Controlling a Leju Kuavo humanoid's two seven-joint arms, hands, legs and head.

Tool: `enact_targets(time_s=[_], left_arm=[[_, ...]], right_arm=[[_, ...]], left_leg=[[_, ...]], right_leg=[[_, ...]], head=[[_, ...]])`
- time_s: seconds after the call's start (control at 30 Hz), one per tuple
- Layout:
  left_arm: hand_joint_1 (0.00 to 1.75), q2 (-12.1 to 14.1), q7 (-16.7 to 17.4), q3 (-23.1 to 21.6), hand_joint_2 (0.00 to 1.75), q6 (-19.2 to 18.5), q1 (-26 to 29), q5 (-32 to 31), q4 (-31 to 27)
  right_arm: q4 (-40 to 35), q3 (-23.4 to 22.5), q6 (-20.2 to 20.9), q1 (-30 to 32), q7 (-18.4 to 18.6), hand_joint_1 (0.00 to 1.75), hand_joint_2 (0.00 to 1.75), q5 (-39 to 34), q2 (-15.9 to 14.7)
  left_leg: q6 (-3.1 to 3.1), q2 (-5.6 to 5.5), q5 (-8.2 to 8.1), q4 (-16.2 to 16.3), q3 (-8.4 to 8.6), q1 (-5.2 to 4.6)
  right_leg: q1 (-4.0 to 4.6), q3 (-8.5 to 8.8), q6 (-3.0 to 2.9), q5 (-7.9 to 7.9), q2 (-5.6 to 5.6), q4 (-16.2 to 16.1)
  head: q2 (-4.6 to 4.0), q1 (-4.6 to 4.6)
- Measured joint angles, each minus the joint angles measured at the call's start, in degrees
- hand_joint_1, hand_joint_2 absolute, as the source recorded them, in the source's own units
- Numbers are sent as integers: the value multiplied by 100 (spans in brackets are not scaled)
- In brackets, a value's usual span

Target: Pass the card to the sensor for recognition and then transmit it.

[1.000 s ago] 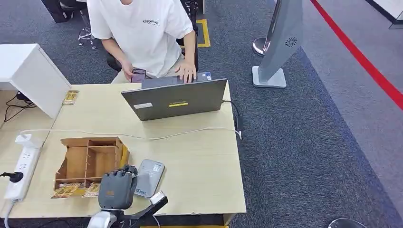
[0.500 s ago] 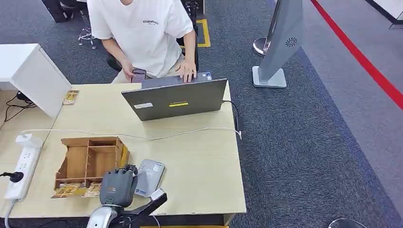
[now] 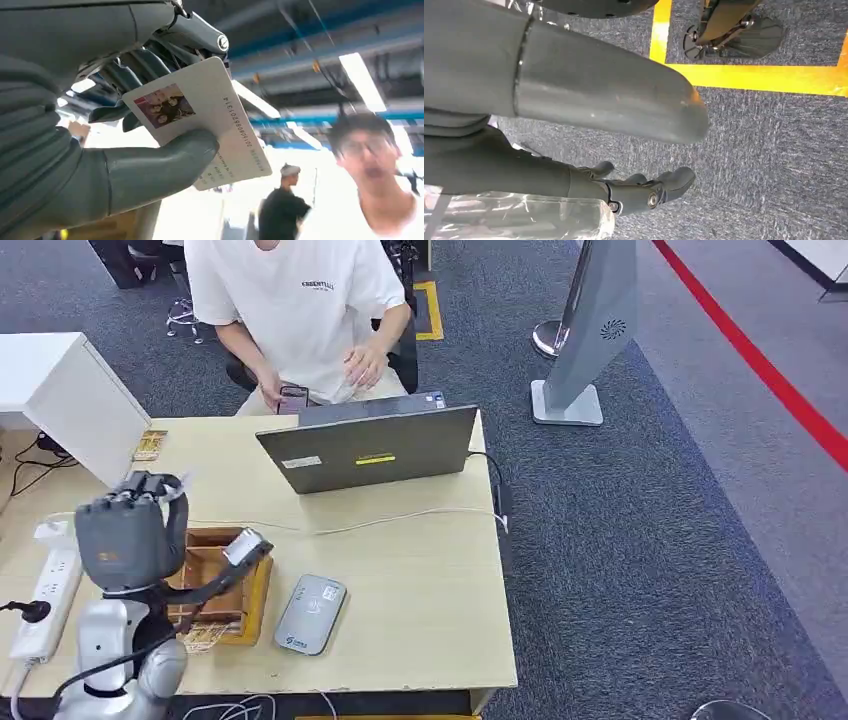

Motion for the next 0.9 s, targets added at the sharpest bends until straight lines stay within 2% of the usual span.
enact_targets(time_s=[0.13,0.27,0.37,0.53,0.83,0.87,0.9], left_arm=[[175,238,64,404,175,-101,-758,-304,243],[175,498,151,776,175,-282,-1676,-452,1048],[175,612,171,909,175,-276,-2072,-450,1552],[175,699,184,1007,175,-256,-2283,-409,2053],[175,699,195,1025,175,-286,-2318,-398,2485],[0,695,195,1025,175,-289,-2315,-398,2520],[0,695,195,1025,175,-295,-2313,-398,2550]], right_arm=[[0,24,92,-53,57,0,0,138,0],[0,39,153,-109,116,0,0,216,4],[2,46,170,-134,116,0,0,232,17],[4,55,175,-158,166,0,0,258,24],[7,61,177,-158,221,0,0,293,28],[9,61,177,-159,221,0,0,293,28],[11,63,177,-160,218,0,0,293,28]], left_leg=[[-3,-5,13,0,-2,2],[-7,-2,21,0,-1,2],[-7,-1,21,0,-1,1],[-7,-2,21,0,-4,1],[-7,3,21,0,-8,0],[-7,13,21,0,-8,0],[-7,25,21,0,-12,0]], right_leg=[[1,-2,0,5,-2,2],[1,-5,-8,12,0,7],[1,-6,-8,13,2,8],[1,-8,-7,12,2,8],[0,-12,-6,15,5,8],[0,-17,-10,19,13,8],[0,-23,-10,21,24,8]], head=[[0,4],[0,2],[0,0],[0,2],[0,4],[0,2],[0,4]])
